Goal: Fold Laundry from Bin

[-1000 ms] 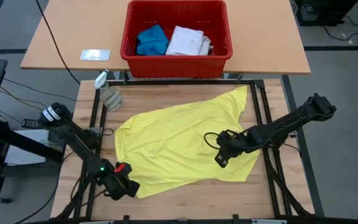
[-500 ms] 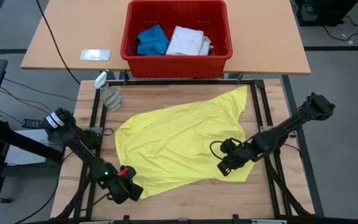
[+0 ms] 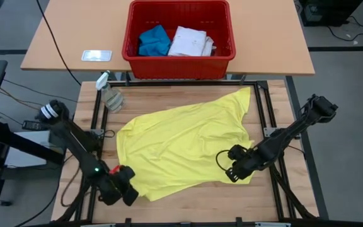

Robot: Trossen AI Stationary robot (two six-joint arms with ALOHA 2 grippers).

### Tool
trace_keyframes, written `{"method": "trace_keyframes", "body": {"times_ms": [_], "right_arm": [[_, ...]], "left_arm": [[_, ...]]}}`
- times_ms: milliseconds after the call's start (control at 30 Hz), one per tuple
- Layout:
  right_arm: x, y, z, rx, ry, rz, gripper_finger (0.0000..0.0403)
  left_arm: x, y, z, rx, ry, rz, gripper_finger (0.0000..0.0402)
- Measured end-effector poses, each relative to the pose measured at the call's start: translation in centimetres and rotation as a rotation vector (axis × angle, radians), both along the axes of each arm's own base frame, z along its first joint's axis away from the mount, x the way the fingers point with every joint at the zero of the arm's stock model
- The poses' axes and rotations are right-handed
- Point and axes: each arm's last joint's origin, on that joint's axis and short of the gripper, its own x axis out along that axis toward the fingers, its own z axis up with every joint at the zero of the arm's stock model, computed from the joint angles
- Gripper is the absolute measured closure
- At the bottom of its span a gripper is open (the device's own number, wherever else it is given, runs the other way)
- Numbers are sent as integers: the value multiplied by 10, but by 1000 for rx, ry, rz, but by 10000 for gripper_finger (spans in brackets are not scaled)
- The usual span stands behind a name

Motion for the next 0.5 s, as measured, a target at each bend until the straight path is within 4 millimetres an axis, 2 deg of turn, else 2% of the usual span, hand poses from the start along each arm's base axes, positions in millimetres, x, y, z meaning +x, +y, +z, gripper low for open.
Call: {"method": "trace_keyframes", "body": {"times_ms": [133, 233, 300, 367, 500], "right_arm": [[3, 8, -17, 62, 101, 67, 399], [2, 21, -25, 105, 130, 115, 400], [-2, 30, -31, 76, 134, 115, 398], [-5, 40, -35, 45, 105, 155, 386], [-16, 55, -39, 10, 86, 271, 337]], "left_arm": [[-6, 12, 24, 6, -115, 46, 401], [-14, 13, 32, -10, -144, 35, 401], [-20, 11, 32, -5, -140, 19, 401], [-25, 9, 30, 10, -132, 22, 401], [-31, 6, 31, 9, -136, 8, 401]]}}
